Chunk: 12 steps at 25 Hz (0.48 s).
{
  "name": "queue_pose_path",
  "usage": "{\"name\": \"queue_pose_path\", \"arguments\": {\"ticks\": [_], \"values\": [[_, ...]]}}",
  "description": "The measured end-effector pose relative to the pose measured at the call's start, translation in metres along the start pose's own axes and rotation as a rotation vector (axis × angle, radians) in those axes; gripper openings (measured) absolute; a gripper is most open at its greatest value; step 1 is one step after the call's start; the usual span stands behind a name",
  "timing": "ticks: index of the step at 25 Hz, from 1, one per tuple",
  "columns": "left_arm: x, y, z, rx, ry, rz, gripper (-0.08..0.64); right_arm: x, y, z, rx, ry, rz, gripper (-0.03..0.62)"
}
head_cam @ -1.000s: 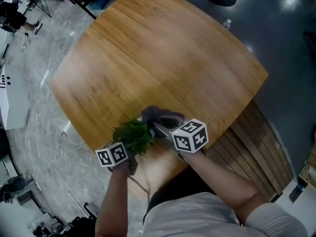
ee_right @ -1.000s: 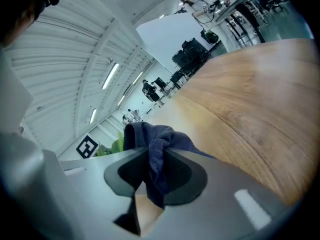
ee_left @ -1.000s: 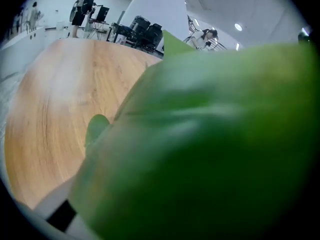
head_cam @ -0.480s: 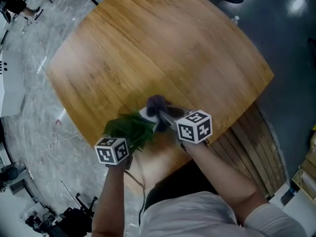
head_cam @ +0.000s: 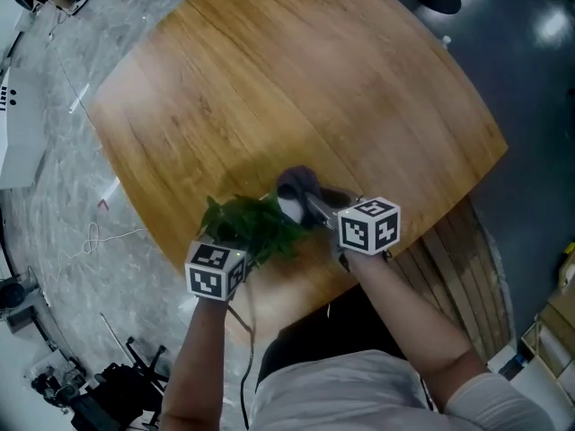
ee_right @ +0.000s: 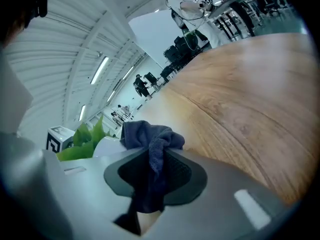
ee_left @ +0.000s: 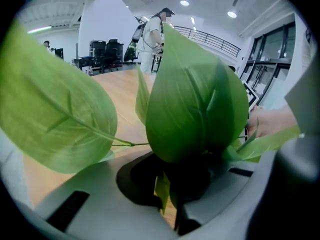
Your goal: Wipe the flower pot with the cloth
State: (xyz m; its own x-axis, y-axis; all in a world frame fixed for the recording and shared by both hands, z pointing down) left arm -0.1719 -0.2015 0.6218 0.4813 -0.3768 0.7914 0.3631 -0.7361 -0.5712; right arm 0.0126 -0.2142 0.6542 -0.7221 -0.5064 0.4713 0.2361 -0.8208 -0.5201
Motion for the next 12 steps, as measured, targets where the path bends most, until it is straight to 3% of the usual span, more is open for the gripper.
{"name": "queue_pose_path", "arguments": {"ticks": [5, 8, 12], "values": [[0.0, -0.002, -0.002, 0.055, 0.02, -0.01, 0.021, -0.007, 0.011, -0.042, -0.025, 0.088, -0.001, 0.078], [-0.001, -0.002, 0.001, 0.037, 0.022, -0.02, 0.021, -0.012, 0.019, -0.07, -0.061, 0.138, -0.004, 0.078], [-0.005, 0.002, 0.005, 0.001, 0.016, -0.016, 0.021, -0.007, 0.017, -0.043, -0.081, 0.06, -0.002, 0.078]]}}
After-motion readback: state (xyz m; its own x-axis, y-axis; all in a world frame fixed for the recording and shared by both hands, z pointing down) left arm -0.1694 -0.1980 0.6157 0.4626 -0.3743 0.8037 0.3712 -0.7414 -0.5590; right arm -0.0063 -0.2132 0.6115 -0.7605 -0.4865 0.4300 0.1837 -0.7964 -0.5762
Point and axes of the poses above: the fingertips, and each gripper's own axes: x forward along the fingers, z to its right, y out of its top, the point moved 5 cm from there along -x, backward along the fingers
